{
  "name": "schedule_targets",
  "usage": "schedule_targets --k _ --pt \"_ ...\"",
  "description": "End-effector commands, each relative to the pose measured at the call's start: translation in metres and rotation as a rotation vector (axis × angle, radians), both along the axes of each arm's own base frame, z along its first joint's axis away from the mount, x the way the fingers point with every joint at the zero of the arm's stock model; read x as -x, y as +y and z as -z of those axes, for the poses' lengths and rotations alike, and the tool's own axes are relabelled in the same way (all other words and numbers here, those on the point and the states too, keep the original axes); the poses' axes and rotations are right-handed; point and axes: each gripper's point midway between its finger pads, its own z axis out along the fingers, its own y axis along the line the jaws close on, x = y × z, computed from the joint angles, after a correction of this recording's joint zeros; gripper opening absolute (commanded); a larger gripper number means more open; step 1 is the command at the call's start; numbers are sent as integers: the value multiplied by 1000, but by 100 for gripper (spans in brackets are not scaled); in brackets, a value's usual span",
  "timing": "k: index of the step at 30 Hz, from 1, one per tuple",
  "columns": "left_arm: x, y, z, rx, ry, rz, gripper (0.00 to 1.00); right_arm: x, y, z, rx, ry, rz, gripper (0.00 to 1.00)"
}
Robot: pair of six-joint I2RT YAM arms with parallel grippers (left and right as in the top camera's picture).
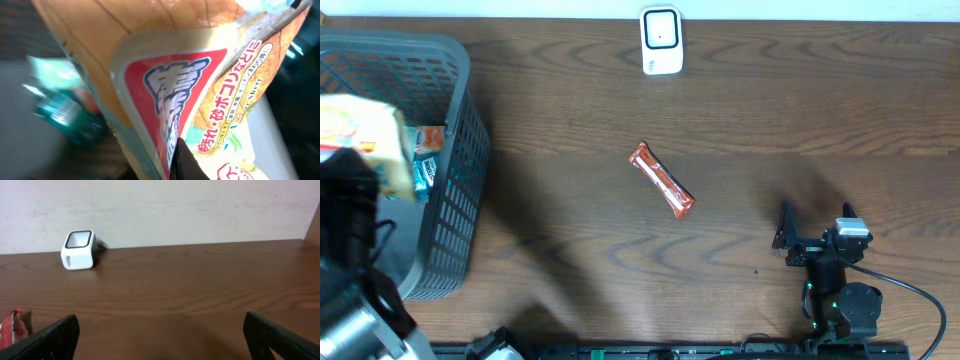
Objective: Scan the item barcode
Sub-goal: 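Lift the yellow snack bag out and drop it beside the snack bar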
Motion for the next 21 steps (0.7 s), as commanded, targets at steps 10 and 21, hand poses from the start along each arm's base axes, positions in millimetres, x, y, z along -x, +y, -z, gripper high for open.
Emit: schedule_targets --k 10,21 --pt "-68 -183 23 -37 66 670 8 0 -4 0 12 0 17 99" --pt "-136 -381 136 -110 187 1040 7 0 -4 0 12 0 17 99"
